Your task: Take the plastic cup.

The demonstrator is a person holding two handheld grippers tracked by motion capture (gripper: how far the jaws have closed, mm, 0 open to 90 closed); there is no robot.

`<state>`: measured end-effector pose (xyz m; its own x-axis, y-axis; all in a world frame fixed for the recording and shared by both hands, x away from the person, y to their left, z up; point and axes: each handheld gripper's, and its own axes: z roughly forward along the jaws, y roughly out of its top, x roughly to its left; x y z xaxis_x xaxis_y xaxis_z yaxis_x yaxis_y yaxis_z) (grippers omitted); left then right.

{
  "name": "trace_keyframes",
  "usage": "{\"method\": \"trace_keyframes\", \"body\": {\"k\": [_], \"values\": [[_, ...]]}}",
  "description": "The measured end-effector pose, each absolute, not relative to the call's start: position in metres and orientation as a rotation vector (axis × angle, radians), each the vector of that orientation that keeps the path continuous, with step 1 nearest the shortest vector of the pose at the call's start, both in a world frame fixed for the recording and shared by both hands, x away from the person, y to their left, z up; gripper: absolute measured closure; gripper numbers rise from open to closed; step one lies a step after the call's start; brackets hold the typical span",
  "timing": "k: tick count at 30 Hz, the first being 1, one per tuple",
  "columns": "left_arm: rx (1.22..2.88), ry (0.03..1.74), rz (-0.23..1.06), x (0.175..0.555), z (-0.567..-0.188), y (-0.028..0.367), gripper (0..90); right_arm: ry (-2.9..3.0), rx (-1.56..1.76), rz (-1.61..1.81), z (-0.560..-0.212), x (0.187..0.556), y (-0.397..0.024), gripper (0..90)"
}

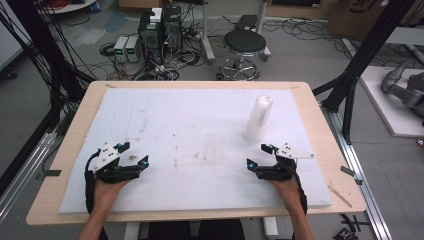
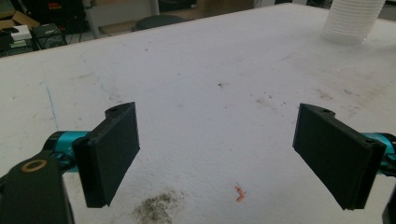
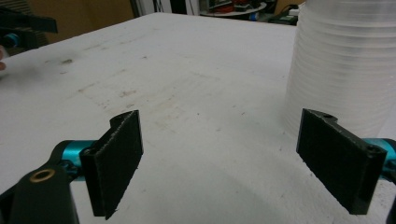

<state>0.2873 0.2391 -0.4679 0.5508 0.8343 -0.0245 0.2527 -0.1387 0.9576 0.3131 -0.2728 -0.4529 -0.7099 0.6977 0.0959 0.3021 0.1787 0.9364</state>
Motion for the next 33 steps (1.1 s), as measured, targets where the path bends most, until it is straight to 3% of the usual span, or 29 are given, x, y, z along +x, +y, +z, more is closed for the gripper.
{"method": "trace_keyframes", "body": {"k": [14,33], "values": [[1.684,0.925,0.648,0.288,-0.468,0.238,14.5,2.09,0.935,1.557,-0.415,0.309,-0.298,14.3],[1.696,0.922,0.639,0.289,-0.468,0.238,14.5,2.173,0.962,1.432,-0.331,0.348,-0.325,14.2]]}}
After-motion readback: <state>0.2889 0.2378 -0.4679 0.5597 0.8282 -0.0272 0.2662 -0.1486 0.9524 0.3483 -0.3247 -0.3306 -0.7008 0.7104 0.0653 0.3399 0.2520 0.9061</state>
